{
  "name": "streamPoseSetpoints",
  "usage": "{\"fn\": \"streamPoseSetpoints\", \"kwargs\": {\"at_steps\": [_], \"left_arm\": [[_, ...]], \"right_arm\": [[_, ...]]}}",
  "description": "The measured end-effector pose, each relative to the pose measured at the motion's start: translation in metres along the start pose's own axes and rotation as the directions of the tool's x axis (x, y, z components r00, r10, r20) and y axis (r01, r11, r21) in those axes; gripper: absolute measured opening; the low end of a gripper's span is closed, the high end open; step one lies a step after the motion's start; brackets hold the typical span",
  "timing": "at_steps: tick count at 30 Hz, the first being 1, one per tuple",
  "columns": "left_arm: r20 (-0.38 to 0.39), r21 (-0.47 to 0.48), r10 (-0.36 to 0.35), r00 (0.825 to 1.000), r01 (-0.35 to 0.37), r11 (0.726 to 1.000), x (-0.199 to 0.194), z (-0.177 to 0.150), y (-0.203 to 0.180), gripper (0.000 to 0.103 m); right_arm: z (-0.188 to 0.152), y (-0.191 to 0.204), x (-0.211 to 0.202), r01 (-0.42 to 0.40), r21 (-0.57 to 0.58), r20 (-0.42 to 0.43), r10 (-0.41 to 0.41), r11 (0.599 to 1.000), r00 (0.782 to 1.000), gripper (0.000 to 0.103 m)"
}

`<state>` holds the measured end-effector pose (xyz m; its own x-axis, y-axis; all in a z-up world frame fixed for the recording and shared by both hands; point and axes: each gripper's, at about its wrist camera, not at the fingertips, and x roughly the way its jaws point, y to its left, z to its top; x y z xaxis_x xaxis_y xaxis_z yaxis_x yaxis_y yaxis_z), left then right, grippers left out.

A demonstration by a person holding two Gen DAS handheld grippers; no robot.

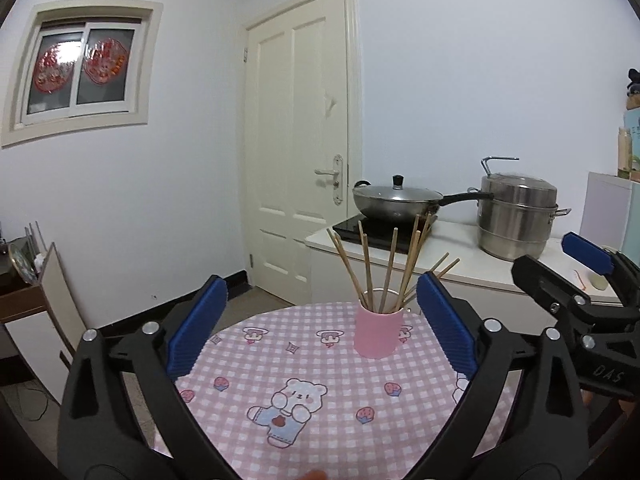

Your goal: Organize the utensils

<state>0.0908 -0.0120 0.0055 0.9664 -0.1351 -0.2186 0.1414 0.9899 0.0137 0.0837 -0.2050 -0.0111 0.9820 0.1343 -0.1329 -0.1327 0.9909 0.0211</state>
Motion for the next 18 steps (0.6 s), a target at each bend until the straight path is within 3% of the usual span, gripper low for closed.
{"fn": "streamPoseSetpoints", "kwargs": {"at_steps": [11,18], "left_arm": [[0.021,-0.047,-0.002,1.000,0.003,0.999,-0.030,-0.009,0.009,0.097],[0.037,-0.025,0.014,0.999,-0.013,1.000,-0.045,-0.013,0.005,0.097]], "right_arm": [[-0.005,0.004,-0.027,0.021,0.015,0.001,-0.021,1.000,1.000,0.095],[-0.007,0.009,-0.036,0.024,-0.001,0.011,-0.023,1.000,1.000,0.095]]}}
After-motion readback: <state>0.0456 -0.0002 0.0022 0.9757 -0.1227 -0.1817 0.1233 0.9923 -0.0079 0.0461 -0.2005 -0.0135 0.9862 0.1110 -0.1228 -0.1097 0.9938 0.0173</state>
